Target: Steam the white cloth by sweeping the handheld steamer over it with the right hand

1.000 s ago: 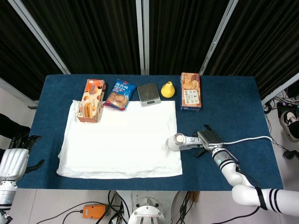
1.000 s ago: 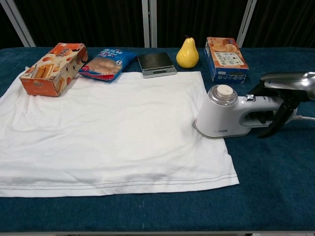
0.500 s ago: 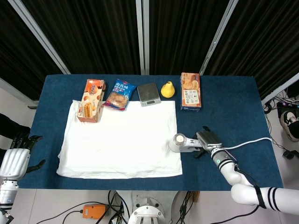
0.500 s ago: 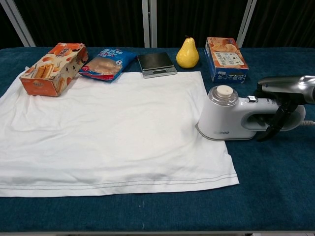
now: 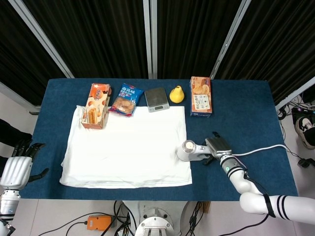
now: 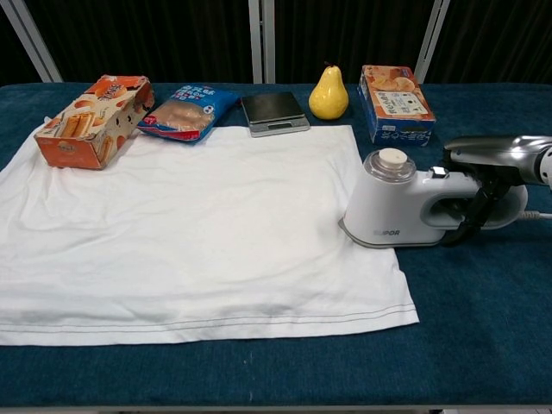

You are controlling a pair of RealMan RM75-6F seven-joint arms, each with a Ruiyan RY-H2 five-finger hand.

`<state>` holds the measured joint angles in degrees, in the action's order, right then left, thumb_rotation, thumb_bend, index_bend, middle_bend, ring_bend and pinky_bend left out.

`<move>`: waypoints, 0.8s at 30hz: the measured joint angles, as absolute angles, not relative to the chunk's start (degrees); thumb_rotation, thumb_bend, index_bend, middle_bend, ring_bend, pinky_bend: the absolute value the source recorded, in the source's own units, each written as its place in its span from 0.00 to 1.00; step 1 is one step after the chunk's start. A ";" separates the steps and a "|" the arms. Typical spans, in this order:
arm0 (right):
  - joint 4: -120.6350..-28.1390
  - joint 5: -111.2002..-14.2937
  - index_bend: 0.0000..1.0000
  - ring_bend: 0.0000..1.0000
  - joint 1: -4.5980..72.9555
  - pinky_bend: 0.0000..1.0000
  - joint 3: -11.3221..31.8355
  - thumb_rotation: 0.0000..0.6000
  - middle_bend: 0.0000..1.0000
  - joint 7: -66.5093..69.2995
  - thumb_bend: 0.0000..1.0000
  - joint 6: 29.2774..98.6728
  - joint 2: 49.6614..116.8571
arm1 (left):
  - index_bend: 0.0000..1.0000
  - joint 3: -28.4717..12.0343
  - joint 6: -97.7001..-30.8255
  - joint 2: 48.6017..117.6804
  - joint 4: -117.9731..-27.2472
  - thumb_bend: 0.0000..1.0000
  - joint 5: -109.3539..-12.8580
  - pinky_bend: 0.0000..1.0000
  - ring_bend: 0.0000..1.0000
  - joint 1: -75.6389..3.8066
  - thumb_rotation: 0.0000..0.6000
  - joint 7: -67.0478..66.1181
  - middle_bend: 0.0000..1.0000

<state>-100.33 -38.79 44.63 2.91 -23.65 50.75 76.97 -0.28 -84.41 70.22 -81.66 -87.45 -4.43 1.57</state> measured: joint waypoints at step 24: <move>-98.44 -65.54 1.00 0.91 39.49 0.65 5.66 1.00 0.92 -5.06 0.53 51.51 72.33 | 0.19 -0.40 -83.64 70.09 -83.23 0.13 -90.86 0.00 0.10 -6.95 1.00 -0.48 0.24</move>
<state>-98.44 -65.54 39.49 5.66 -5.06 51.51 72.33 -0.40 -83.64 70.09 -83.23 -90.86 -6.95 -0.48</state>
